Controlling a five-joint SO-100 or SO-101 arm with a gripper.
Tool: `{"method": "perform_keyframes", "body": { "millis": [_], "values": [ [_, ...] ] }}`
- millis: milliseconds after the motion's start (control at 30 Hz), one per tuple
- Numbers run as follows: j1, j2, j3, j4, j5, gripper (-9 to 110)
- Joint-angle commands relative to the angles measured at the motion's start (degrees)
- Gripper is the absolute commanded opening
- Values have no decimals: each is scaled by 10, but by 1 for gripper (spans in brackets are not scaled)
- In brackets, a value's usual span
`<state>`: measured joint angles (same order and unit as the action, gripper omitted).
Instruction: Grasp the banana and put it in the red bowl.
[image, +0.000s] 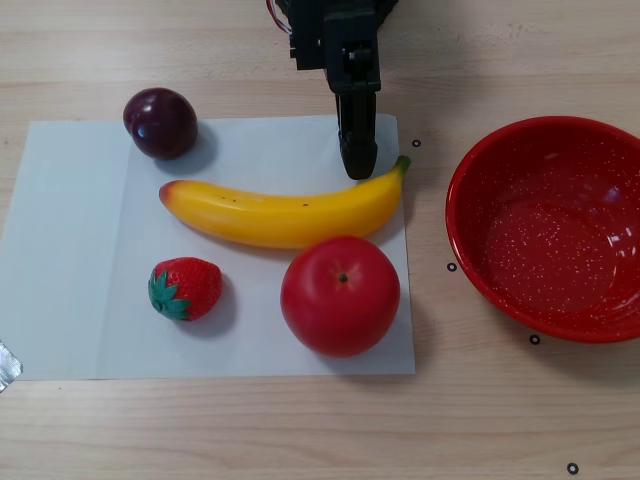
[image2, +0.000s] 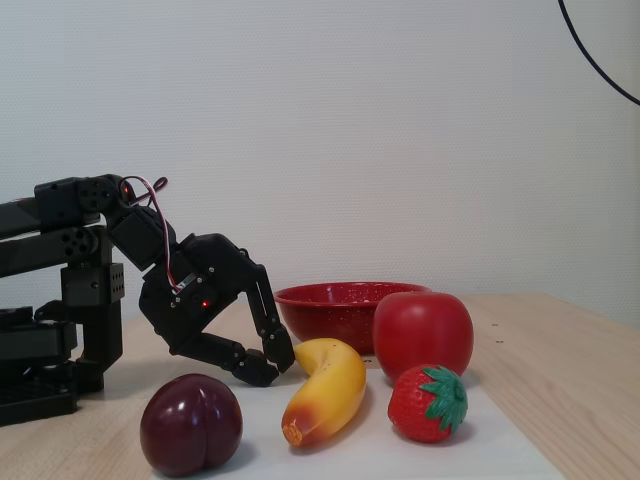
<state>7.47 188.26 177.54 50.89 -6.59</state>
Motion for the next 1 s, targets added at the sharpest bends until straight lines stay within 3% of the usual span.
{"method": "perform_keyframes", "body": {
  "millis": [0, 967],
  "values": [
    [6, -5, 3, -1, 15, 0],
    [9, -5, 3, 3, 6, 0]
  ]
}}
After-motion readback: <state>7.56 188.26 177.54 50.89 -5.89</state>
